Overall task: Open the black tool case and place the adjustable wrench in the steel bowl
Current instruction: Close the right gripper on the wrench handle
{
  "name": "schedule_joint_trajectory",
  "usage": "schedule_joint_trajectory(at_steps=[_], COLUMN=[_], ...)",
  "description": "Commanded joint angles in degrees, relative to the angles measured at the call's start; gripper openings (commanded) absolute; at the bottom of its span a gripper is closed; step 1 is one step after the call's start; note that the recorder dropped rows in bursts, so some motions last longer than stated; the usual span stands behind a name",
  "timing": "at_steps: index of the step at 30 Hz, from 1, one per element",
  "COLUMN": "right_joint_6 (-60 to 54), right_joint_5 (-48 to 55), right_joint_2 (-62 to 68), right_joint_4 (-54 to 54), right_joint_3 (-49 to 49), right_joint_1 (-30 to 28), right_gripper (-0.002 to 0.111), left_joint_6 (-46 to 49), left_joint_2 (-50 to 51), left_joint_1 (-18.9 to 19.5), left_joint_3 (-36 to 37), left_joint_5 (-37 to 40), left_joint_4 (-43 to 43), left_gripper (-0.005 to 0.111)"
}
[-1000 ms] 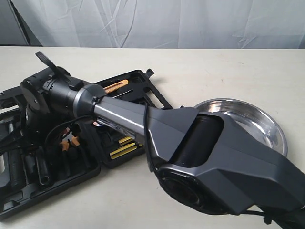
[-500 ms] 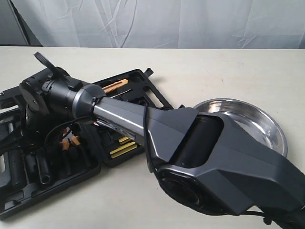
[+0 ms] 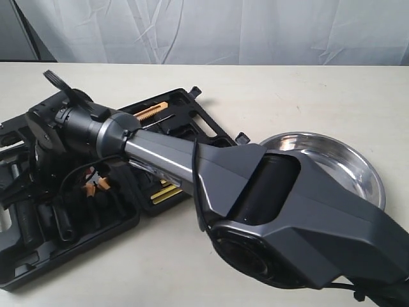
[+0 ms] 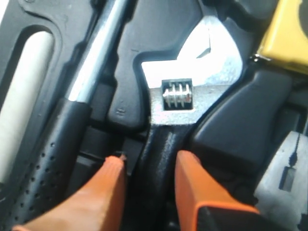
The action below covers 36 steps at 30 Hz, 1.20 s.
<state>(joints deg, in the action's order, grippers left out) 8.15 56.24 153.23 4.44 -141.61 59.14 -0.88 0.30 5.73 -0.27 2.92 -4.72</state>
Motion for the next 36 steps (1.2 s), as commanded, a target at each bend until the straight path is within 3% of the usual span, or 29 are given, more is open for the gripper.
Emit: schedule_joint_trajectory(at_steps=[1,33,36], right_joint_6=[-2.09,-2.09,-1.94], right_joint_5=[2.90,5.30,5.30], right_joint_2=[-1.08,-5.27,-4.82], right_joint_4=[-4.44,-7.62,-3.39], right_joint_3=[0.73,0.73,0.73], right_joint_1=[-0.05,-0.05,-0.05], right_gripper=[-0.001,-0.001,-0.001], left_joint_6=[-0.05,-0.05,-0.05], left_joint_2=[-0.30,-0.30,-0.30], left_joint_1=[-0.28,-0.28,-0.28], left_joint_3=[0.27,0.27,0.27], left_joint_5=[-0.02,-0.13,-0.13], left_joint_4=[-0.07,-0.07,-0.07], left_gripper=[0.000,0.000,0.000])
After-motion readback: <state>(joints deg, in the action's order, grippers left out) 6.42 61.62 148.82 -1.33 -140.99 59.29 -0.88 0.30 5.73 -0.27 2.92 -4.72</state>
